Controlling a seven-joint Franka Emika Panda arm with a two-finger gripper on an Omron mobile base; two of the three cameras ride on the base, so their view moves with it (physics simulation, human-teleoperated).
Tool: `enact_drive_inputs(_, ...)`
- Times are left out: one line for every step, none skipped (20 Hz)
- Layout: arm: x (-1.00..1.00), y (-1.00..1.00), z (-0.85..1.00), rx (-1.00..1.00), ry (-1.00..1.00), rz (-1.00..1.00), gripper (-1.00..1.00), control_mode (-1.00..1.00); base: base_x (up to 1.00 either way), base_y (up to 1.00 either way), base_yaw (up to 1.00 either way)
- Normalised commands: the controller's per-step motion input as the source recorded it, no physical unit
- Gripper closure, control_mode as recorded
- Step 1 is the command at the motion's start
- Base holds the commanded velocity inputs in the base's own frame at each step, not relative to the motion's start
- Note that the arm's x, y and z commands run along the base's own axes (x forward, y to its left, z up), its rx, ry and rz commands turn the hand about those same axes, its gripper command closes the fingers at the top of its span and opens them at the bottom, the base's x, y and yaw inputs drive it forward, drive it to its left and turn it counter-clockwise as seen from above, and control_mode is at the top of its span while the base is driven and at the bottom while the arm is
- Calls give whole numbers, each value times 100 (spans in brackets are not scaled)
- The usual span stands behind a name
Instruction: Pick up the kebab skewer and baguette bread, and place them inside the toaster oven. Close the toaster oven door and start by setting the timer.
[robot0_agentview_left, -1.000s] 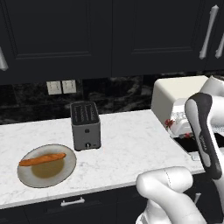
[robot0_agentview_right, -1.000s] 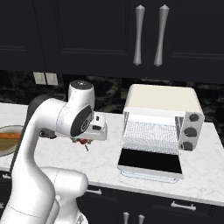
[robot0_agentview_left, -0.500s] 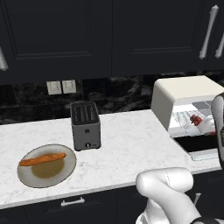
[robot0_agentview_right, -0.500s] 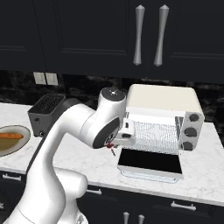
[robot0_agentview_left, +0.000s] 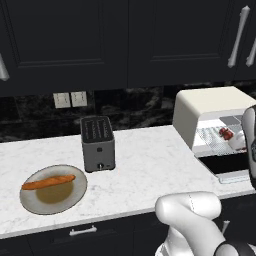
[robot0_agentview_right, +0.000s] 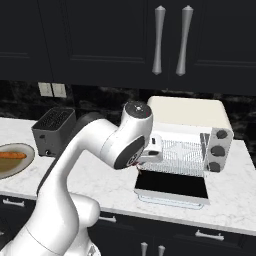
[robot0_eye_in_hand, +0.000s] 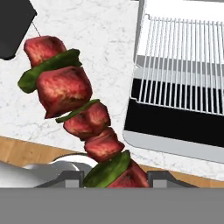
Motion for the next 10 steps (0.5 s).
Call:
enact_drive_inputs(30,-6,-9,0,0,0,100,-100,0,0,0)
enact_drive_inputs(24,-26,-17,0,1,0,100,-100,0,0,0)
enact_drive_inputs(0,-51,-30,-2,0,0,100,-100,0,0,0)
enact_drive_inputs(0,-64,-33,-2,0,0,100,-100,0,0,0)
enact_drive_inputs(0,-54,-33,-2,0,0,100,-100,0,0,0)
enact_drive_inputs(0,-54,-35,-2,0,0,100,-100,0,0,0)
enact_drive_inputs(21,-54,-39,-1,0,0,100,-100,0,0,0)
enact_drive_inputs(51,-54,-43,-1,0,-1,100,-100,0,0,0)
enact_drive_inputs(54,-45,-34,0,0,-1,100,-100,0,0,0)
enact_drive_inputs(61,-12,-22,0,0,-2,100,-100,0,0,0)
